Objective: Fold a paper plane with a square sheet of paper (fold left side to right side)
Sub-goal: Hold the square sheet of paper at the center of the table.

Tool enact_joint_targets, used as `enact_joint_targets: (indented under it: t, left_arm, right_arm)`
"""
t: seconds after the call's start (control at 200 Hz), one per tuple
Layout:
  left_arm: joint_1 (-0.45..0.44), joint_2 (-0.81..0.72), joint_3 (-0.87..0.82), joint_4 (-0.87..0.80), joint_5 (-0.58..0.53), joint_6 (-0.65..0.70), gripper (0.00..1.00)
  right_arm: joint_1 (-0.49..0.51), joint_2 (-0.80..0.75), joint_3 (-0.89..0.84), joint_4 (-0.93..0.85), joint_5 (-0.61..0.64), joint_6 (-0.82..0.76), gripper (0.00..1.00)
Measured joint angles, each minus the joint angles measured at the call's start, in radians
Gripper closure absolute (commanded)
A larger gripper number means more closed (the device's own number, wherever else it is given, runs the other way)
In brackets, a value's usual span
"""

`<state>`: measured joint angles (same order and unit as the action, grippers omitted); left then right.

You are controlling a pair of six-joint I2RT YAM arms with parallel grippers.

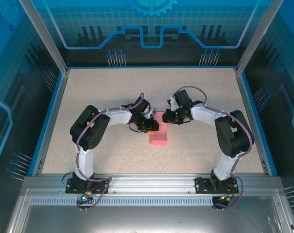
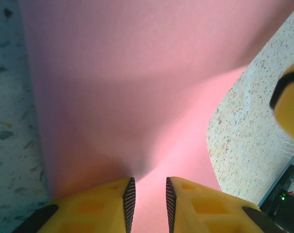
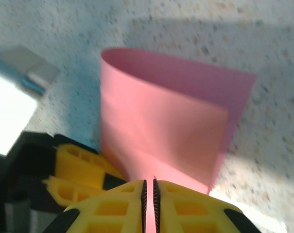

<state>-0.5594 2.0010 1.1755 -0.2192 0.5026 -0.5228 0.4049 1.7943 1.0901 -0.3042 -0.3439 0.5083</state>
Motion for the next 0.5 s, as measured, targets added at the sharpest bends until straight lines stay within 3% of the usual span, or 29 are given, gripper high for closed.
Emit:
enact_joint_targets:
  t: [0.5]
  left_arm:
    - [-0.002,-0.008,-0.013,0.013,0.0,0.003,0.72]
  right_arm:
    - [0.015,0.206,0.118,0.006,-0.045,0.034,0.86]
